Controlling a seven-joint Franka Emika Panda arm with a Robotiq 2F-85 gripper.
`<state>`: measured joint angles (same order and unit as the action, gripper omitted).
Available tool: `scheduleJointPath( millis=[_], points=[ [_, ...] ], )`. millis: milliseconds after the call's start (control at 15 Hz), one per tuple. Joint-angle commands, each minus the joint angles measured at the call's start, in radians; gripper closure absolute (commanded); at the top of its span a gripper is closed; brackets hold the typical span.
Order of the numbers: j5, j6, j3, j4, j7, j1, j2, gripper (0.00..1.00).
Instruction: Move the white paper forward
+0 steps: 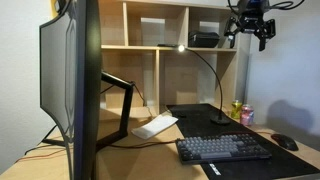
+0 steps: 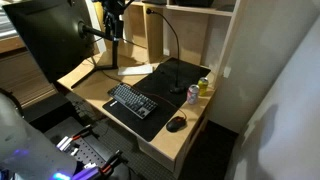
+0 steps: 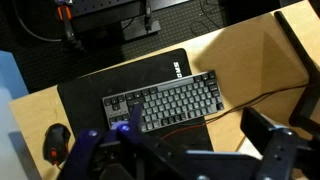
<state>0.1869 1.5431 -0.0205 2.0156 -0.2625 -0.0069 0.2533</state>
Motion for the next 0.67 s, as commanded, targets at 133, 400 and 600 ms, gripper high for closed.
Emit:
scheduleJointPath(
  millis=[133,400,600],
  points=[
    [0.115,0.096,0.043,0.037,-0.007,0.030,-0.054,0.00],
    [0.338,0.380,0.122,0.077,-0.047,0.097,-0.130,0.00],
    [0.321,0.421,0.133,0.066,-0.065,0.112,-0.142,0.00]
  ],
)
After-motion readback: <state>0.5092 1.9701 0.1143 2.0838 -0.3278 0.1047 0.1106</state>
